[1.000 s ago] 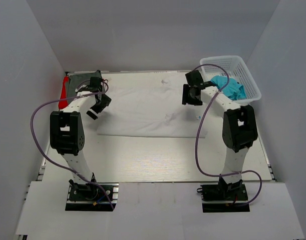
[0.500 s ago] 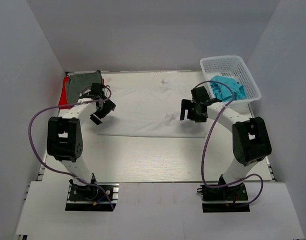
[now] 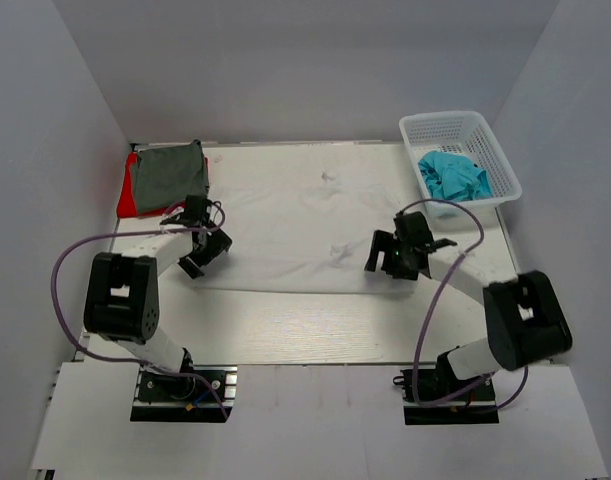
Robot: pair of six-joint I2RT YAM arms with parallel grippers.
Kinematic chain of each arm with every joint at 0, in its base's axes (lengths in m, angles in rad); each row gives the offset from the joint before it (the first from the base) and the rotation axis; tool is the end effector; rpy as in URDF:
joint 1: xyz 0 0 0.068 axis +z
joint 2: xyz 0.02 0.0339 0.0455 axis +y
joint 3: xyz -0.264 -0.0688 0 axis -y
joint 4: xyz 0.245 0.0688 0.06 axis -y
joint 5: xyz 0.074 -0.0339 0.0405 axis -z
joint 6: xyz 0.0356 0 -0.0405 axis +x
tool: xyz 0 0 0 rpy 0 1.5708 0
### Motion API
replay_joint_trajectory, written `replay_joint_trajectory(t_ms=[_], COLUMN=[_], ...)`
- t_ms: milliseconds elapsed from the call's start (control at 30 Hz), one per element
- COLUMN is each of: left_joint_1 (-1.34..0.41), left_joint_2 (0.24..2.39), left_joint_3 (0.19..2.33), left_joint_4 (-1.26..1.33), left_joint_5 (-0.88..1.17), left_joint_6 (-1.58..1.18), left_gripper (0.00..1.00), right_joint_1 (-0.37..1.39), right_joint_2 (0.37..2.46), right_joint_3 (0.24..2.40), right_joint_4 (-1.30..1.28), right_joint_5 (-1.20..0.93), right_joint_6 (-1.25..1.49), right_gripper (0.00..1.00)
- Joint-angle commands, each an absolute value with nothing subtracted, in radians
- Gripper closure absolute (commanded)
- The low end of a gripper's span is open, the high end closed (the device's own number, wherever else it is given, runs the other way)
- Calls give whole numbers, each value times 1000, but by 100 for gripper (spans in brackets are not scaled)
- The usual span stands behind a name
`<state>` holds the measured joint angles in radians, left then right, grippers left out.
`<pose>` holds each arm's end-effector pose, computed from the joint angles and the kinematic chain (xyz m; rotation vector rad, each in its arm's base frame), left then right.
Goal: Fold and stack the t-shirts
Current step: Fold the flattened tshirt in 1/3 of the way, then grap the side of the flattened tshirt furthest away from the robot with both arms
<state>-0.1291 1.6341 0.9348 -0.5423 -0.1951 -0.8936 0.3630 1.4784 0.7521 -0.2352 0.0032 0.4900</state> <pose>0.2964 -0.0315 0.1621 -1.0713 2.5445 0.0112 0.2631 0.0998 0.1686 0.1641 2.5607 0.3300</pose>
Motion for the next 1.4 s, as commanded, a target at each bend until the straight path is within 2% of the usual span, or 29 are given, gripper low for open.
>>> replay_joint_trajectory(t_ms=[0, 167, 200, 300, 400, 500, 600, 733, 833, 867, 933, 967, 1067, 1100, 1233, 1367], left_joint_1=[-143, -189, -189, -198, -198, -175, -166, -147, -124, -114, -101, -88, -78, -69, -69, -69], left_joint_2=[1565, 1266, 1223, 1102, 1089, 1176, 1365, 1624, 1765, 1790, 1836, 1888, 1965, 2003, 2075, 2138], left_joint_3=[755, 606, 606, 661, 748, 846, 1017, 1321, 1446, 1462, 1506, 1528, 1618, 1634, 1655, 1693], left_joint_4=[-632, -640, -670, -713, -668, -600, -626, -765, -796, -773, -762, -773, -798, -786, -716, -706], left_joint_5=[-131, 30, 31, -44, -170, -184, -244, -348, -338, -328, -328, -328, -348, -348, -330, -302], left_joint_6=[-893, -884, -884, -893, -893, -855, -839, -828, -816, -801, -801, -790, -775, -756, -732, -723], left_gripper=[1, 1, 1, 1, 1, 1, 1, 1, 1, 1, 1, 1, 1, 1, 1, 12], right_joint_1=[377, 417, 425, 434, 433, 430, 425, 425, 422, 416, 413, 407, 394, 393, 374, 357], right_joint_2=[1341, 1083, 996, 924, 936, 992, 1113, 1367, 1544, 1656, 1730, 1841, 1971, 2039, 2239, 2339], right_joint_3=[595, 519, 517, 555, 642, 683, 777, 1045, 1205, 1268, 1391, 1520, 1632, 1752, 2000, 2078], right_joint_4=[-342, -511, -517, -460, -394, -223, -120, -211, -228, -230, -289, -304, -337, -348, -399, -361], right_joint_5=[-5, -38, -44, -72, -64, -52, -17, 133, 250, 276, 310, 317, 328, 328, 287, 284], right_joint_6=[549, 601, 615, 591, 545, 514, 467, 377, 353, 336, 316, 302, 255, 242, 227, 219], right_gripper=[13, 10, 10, 10, 10, 10, 10, 10, 10, 10, 10, 10, 10, 10, 10, 10])
